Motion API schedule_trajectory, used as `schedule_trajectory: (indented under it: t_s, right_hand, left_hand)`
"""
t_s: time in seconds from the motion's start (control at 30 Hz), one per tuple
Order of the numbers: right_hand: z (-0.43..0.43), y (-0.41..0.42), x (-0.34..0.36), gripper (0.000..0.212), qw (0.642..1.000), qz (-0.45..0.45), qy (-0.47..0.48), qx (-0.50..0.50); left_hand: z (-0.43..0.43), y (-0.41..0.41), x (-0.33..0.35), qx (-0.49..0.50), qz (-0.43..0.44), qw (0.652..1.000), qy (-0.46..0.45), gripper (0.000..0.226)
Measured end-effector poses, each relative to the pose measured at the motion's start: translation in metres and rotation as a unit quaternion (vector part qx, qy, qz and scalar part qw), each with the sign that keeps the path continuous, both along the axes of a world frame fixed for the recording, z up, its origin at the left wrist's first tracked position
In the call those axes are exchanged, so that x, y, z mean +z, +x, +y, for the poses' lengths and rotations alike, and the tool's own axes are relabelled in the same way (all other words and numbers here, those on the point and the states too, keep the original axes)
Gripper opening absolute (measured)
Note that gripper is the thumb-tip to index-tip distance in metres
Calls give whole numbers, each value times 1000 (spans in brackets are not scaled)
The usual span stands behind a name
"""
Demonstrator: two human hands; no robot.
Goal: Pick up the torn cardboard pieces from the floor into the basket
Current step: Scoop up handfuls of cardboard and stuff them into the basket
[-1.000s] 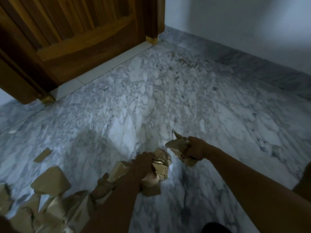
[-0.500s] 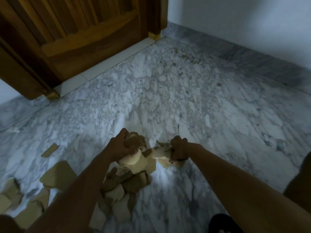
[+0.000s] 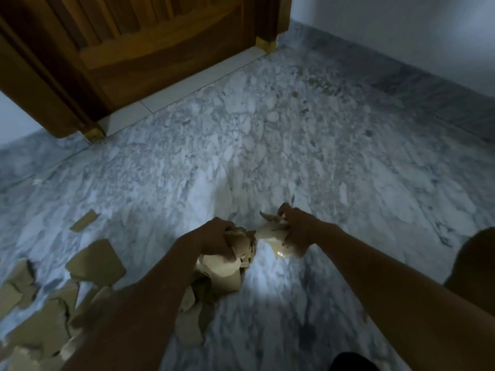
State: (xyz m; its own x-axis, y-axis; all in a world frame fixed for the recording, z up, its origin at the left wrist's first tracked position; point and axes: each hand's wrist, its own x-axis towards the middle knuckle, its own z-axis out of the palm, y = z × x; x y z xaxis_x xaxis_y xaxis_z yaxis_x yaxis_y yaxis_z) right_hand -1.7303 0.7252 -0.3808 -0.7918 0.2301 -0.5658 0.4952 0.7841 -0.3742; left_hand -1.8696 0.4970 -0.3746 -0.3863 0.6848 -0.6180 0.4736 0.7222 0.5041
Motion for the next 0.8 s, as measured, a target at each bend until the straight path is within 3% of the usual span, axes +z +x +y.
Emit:
schedule_trajectory:
  t_s: [0.1, 0.17, 0.3, 0.5, 0.57, 0.63, 0.73, 0.8]
  right_hand:
    - [13, -3, 14, 51, 991, 58, 113, 35]
    - [13, 1, 15, 53, 979, 82, 178, 48]
    - [-4, 28, -15, 67, 982, 49, 184, 14]
    - [-4, 36, -29, 65, 974, 5, 227, 13]
    - [3, 33, -27, 58, 986, 11, 161, -42]
    - [10, 25, -18, 56, 987, 43, 19, -153]
    - [10, 11, 10, 45, 928, 157, -247, -230]
    - [2, 2, 29, 44, 883, 202, -349, -239]
  left_hand:
    - [22, 11, -20, -32, 44, 998, -28, 57]
    - [29, 16, -33, -40, 92, 995, -28, 58]
    - [30, 18, -36, -55, 171, 984, -8, 53]
    - [27, 12, -33, -44, 145, 988, 13, 60]
    - [23, 8, -26, 11, 94, 994, 49, 67]
    - [16, 2, -13, 100, 51, 988, 103, 69]
    - [7, -7, 9, 220, 46, 960, 170, 59]
    - [7, -11, 23, 282, 39, 938, 197, 58]
